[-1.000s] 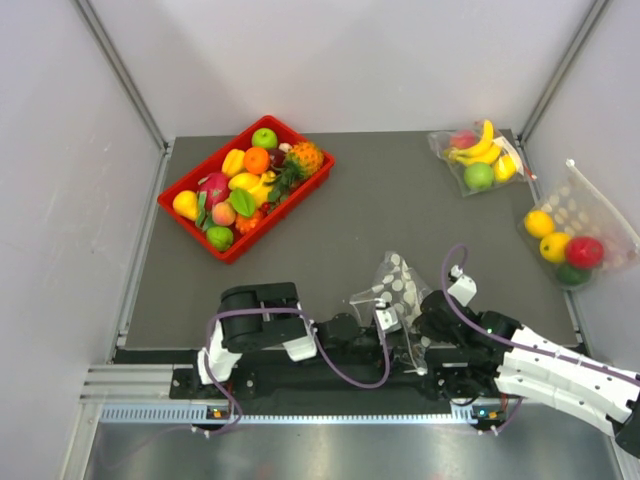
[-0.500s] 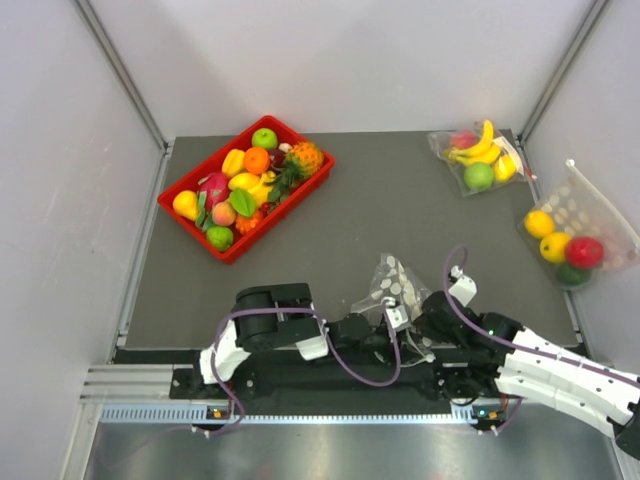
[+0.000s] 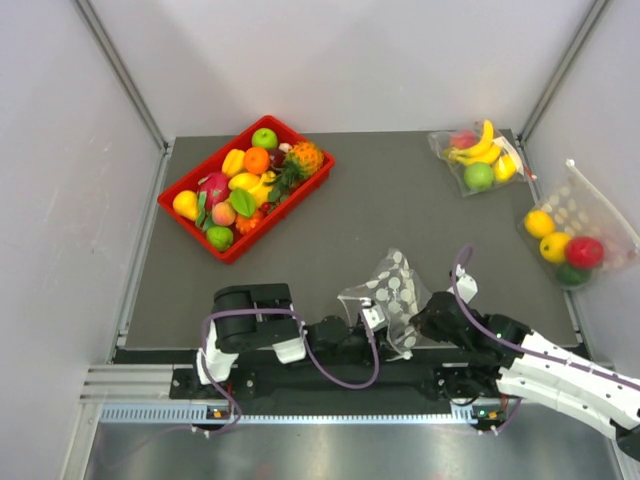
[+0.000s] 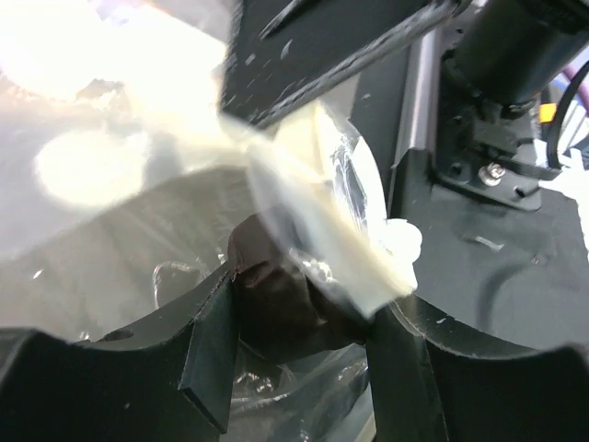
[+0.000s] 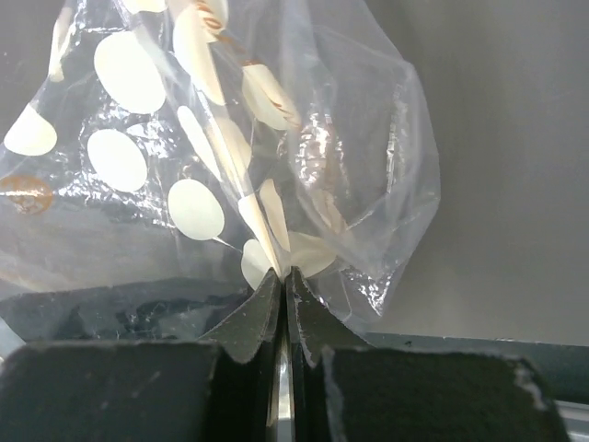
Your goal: Open the zip-top bag and remove the fake food
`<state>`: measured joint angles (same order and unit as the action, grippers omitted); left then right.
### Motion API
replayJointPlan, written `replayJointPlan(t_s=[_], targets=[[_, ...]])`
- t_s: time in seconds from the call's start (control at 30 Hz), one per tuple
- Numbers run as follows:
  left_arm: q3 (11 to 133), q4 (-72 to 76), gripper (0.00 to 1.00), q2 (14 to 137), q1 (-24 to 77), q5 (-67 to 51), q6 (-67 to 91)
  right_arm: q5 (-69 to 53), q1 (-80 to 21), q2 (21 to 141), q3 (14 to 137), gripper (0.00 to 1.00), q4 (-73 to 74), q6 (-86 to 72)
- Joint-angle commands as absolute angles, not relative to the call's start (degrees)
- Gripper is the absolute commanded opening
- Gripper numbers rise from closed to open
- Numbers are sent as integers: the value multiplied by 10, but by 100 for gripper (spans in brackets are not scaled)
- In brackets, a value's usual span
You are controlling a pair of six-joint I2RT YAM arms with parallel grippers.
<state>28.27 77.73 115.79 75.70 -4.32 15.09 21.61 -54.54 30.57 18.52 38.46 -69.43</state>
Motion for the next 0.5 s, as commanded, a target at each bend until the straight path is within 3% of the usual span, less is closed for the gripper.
replayJointPlan(t_s=[0.0, 0.07, 0.1, 0.13, 0.17, 0.23, 0.37, 0.47], targets=[[241, 959, 20, 1129, 761, -47, 146, 308, -539, 319, 214, 0, 407, -669], [243, 932, 20, 1121, 759, -32, 142, 305, -538, 336, 222, 3, 396, -648], [246, 919, 20, 1118, 759, -27, 141, 300, -539, 341, 228, 10, 393, -636], [250, 905, 21, 1117, 756, -21, 141, 294, -539, 347, 232, 21, 382, -624], [257, 886, 21, 1114, 755, -14, 147, 280, -539, 349, 242, 43, 378, -596], [269, 859, 20, 1110, 751, 22, 161, 266, -543, 345, 250, 63, 360, -564], [293, 779, 21, 1087, 741, 61, 195, 261, -564, 331, 258, 69, 338, -541], [319, 718, 22, 1063, 734, 73, 226, 247, -577, 323, 252, 67, 309, -529]])
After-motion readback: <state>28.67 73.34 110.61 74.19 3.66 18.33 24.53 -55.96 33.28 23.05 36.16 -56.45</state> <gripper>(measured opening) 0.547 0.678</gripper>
